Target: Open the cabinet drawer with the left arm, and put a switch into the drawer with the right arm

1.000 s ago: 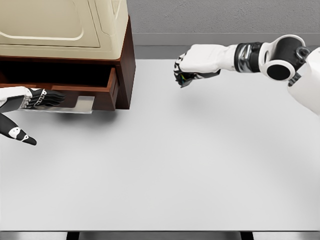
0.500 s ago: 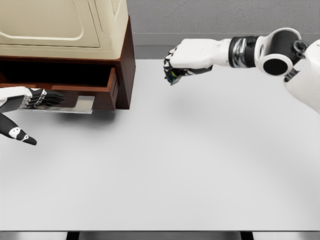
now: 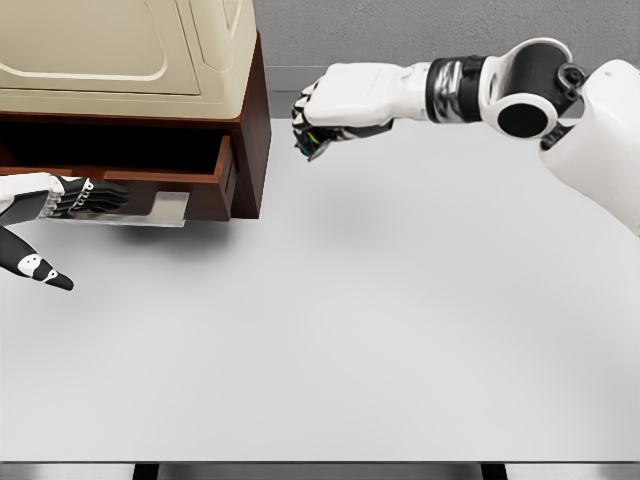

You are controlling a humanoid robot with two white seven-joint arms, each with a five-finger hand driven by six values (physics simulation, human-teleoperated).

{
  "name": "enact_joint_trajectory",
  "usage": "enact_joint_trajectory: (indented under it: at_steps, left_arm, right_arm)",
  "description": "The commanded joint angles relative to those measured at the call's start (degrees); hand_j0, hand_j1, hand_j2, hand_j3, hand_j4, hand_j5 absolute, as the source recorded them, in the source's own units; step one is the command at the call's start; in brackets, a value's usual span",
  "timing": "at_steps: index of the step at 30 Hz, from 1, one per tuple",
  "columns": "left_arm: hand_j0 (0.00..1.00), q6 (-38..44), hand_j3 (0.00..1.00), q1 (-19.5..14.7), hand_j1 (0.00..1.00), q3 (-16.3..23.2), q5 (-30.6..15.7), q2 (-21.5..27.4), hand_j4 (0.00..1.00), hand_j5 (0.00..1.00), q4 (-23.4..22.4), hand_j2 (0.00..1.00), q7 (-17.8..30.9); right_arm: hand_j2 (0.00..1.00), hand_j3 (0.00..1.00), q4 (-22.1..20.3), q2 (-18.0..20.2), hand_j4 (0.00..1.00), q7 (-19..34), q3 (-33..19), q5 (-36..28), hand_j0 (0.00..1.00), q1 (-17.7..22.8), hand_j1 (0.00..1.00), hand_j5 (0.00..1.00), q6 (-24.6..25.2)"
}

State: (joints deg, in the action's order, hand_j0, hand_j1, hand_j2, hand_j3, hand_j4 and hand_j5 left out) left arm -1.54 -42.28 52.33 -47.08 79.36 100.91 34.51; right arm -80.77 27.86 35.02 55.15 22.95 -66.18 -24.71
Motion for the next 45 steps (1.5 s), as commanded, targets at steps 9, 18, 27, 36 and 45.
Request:
enact_joint_trajectory:
  at_steps: [9,18,27,36,45]
  left_arm:
    - [1.00,0.04,1.00,0.01,1.00,0.31,-0.91,-0.08,1.00,1.00,0.17,1.00,0.49]
    - [1.00,0.04,1.00,0.01,1.00,0.31,-0.99,-0.17,1.00,1.00,0.17,1.00,0.49]
    - [1.00,-0.05,1.00,0.01,1.00,0.31,-0.99,-0.17,1.00,1.00,0.17,1.00,0.49]
    - [1.00,-0.05,1.00,0.01,1.00,0.31,-1.35,-0.08,1.00,1.00,0.17,1.00,0.49]
    - [1.00,-0.05,1.00,0.01,1.00,0.31,-1.43,-0.08,1.00,1.00,0.17,1.00,0.49]
  right_arm:
    - [0.43,0.43,-2.11,-1.58,0.43,-0.02,1.98,-3.52,0.43,-2.29,0.43,0.43,0.98]
    - [0.43,0.43,-4.84,-1.40,0.43,-0.02,2.94,-5.02,0.43,-3.08,0.43,0.43,1.95]
    - [0.42,0.42,-5.89,-1.58,0.42,-0.02,3.74,-6.24,0.42,-4.40,0.42,0.42,3.27]
    - [0.42,0.42,-7.47,-1.58,0.42,-0.02,4.53,-7.83,0.42,-5.19,0.42,0.42,3.36]
    - [0.42,0.42,-7.03,-3.24,0.42,-0.02,4.88,-8.80,0.42,-6.50,0.42,0.42,6.43]
